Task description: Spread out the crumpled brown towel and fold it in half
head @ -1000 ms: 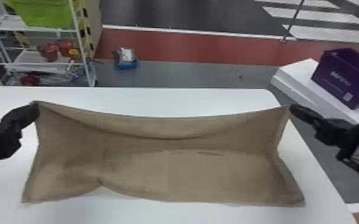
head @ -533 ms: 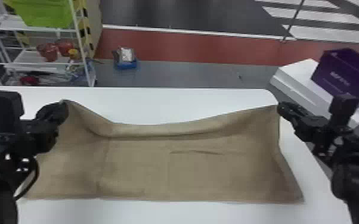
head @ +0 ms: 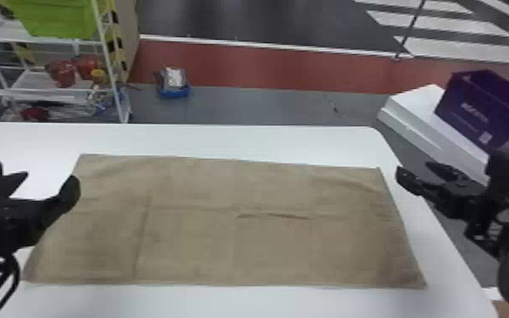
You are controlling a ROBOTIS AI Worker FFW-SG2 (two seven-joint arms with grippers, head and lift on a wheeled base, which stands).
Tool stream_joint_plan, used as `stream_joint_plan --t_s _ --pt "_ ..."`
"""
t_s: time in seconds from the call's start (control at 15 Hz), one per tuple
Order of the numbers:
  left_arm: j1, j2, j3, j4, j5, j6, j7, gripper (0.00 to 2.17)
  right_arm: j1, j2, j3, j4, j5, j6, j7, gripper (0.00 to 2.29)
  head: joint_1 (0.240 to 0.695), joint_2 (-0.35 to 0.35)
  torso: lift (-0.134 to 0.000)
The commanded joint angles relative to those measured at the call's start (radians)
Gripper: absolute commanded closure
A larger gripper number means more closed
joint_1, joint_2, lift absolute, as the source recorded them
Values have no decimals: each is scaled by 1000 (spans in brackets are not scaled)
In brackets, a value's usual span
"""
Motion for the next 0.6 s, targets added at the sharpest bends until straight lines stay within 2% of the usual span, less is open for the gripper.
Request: stream_joint_plan --t_s 0.0,0.07,0.13,0.2,0.33,0.4,0.53 --pt "73 -1 4 -48 10 -2 1 39 115 7 -30 -178 -83 108 19 211 695 -149 -123" --pt "105 -1 4 -70 26 -2 -2 39 166 8 -33 -247 -117 145 30 218 695 -141 -123" --pt "125 -1 7 -86 41 -2 -13 39 198 16 -45 -296 -129 169 42 326 695 -136 -123" --pt "139 -1 13 -102 55 13 -33 46 219 30 -47 -342 -134 203 59 576 695 -129 -123" --pt "173 -1 18 -149 82 53 -45 93 256 39 -47 -418 -135 283 73 1288 695 -112 -123" --pt "196 -1 19 -189 110 62 -53 329 278 40 -40 -452 -134 323 73 1501 695 -106 -123" --pt "229 -4 24 -263 131 194 -61 1281 318 40 -31 -498 -129 384 73 1511 695 -98 -123"
